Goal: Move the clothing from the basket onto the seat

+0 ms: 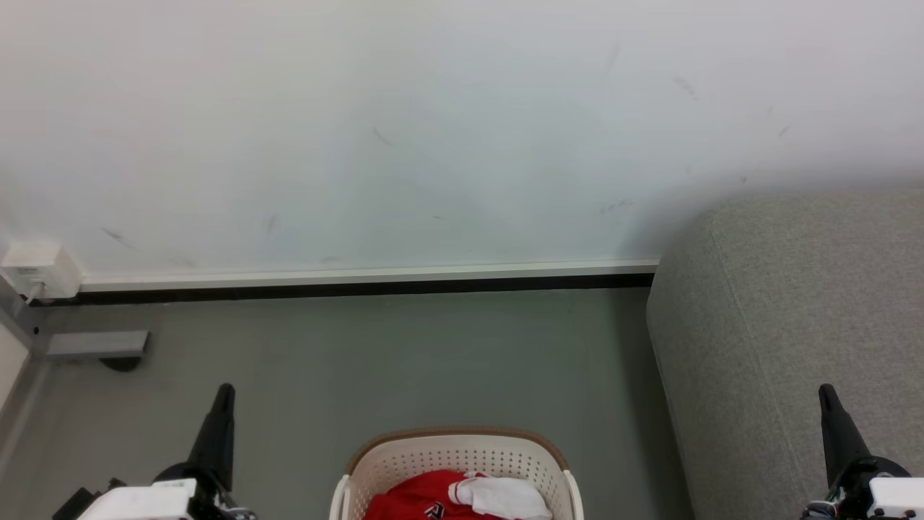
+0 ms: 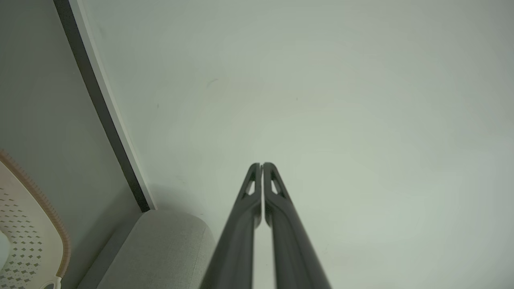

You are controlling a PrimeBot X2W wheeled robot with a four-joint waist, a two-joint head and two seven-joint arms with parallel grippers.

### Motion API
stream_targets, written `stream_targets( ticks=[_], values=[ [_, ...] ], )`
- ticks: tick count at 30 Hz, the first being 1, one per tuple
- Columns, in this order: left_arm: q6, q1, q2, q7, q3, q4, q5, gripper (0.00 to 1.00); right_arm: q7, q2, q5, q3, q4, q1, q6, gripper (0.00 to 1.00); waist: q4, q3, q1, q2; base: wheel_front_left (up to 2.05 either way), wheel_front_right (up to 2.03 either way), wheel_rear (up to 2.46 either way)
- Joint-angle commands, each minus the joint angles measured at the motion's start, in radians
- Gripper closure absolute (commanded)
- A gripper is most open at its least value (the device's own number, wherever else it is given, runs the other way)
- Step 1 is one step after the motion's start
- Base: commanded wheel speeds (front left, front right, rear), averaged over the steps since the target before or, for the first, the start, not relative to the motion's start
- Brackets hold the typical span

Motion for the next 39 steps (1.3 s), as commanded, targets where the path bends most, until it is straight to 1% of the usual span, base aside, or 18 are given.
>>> stream_targets(
  ticks=[1, 29, 30, 31, 34, 39],
  values=[
    [-0.007, -0.007, 0.007, 0.003, 0.001, -0.004, -0.014, 1.00, 0.002, -0.007, 0.002, -0.004, -0.005, -0.013, -0.003, 1.00, 0.000, 0.000, 0.0000, 0.0000, 0.00, 0.00, 0.00],
    [-0.007, -0.007, 0.007, 0.003, 0.001, -0.004, -0.014, 1.00, 0.002, -0.007, 0.002, -0.004, -0.005, -0.013, -0.003, 1.00, 0.000, 0.000, 0.0000, 0.0000, 0.00, 0.00, 0.00],
    [-0.007, -0.007, 0.007, 0.003, 0.001, -0.004, -0.014, 0.00, 0.002, -0.007, 0.002, -0.004, -0.005, -0.013, -0.003, 0.00, 0.000, 0.000, 0.0000, 0.0000, 0.00, 0.00, 0.00],
    [0.001, 0.001, -0.001, -0.001, -0.001, 0.003, 0.001, 0.00, -0.001, 0.001, 0.000, 0.000, 0.003, 0.001, 0.000, 0.00, 0.000, 0.000, 0.0000, 0.0000, 0.00, 0.00, 0.00],
    [0.004, 0.019, -0.005, -0.004, -0.007, 0.025, 0.002, 0.00, -0.004, 0.011, -0.001, 0.003, 0.022, 0.021, 0.000, 0.00, 0.000, 0.000, 0.0000, 0.0000, 0.00, 0.00, 0.00],
    [0.005, 0.012, -0.005, -0.031, -0.039, 0.036, 0.007, 0.00, -0.029, 0.010, -0.011, 0.010, 0.007, 0.032, 0.000, 0.00, 0.000, 0.000, 0.0000, 0.0000, 0.00, 0.00, 0.00]
  ],
)
